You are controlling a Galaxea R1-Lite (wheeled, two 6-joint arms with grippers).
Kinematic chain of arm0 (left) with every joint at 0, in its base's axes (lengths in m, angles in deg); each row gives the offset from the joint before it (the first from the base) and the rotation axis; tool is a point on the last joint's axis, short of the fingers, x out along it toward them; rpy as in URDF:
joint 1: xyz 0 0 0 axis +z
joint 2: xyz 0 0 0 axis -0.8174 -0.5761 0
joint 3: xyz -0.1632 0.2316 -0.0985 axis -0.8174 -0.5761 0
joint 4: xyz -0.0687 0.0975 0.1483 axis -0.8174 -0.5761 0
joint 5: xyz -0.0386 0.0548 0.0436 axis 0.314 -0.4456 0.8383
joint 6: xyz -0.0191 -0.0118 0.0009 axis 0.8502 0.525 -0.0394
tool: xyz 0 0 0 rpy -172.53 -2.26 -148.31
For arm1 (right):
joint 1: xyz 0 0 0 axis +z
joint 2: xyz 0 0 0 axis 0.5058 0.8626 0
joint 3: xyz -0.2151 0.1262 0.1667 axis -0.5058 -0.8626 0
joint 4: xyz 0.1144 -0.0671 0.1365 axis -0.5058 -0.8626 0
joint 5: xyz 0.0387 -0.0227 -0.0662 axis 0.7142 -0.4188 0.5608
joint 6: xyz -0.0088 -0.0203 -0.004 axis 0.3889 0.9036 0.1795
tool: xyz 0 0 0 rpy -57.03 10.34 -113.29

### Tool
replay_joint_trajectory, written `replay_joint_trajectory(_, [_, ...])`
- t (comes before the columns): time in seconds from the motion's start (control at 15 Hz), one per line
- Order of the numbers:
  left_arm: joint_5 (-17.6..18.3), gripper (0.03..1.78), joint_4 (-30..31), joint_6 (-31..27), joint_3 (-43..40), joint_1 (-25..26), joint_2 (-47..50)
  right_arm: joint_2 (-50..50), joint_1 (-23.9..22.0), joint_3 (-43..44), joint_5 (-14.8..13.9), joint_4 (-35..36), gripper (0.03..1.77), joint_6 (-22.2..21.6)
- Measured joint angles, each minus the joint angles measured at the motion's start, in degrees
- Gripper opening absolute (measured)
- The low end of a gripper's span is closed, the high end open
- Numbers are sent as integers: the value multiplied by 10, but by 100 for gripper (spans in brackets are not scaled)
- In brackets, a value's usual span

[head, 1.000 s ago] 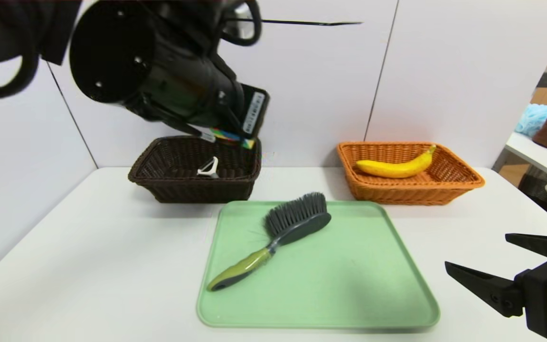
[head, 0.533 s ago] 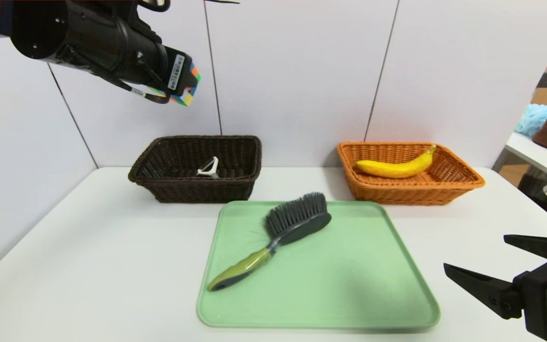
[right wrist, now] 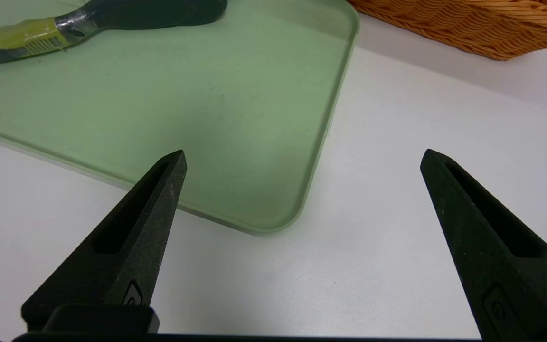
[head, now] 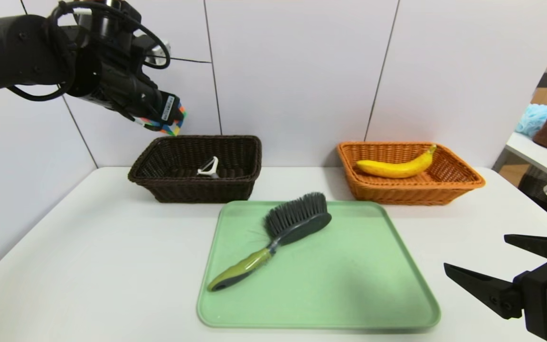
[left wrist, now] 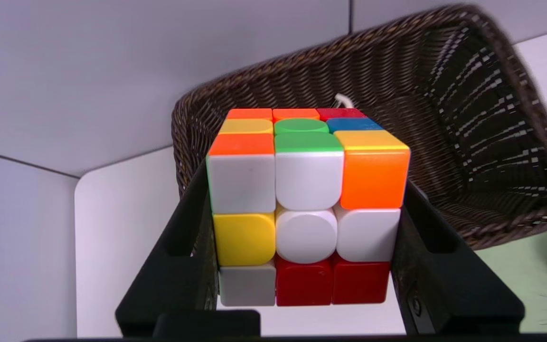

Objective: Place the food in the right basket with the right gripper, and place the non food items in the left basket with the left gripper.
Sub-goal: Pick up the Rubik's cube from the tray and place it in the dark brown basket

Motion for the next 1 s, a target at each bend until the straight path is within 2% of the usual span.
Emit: replay_joint_trajectory(1.0, [-1, 97, -2, 101, 0, -34, -119, -1, 0, -4, 0, 0, 170, 1])
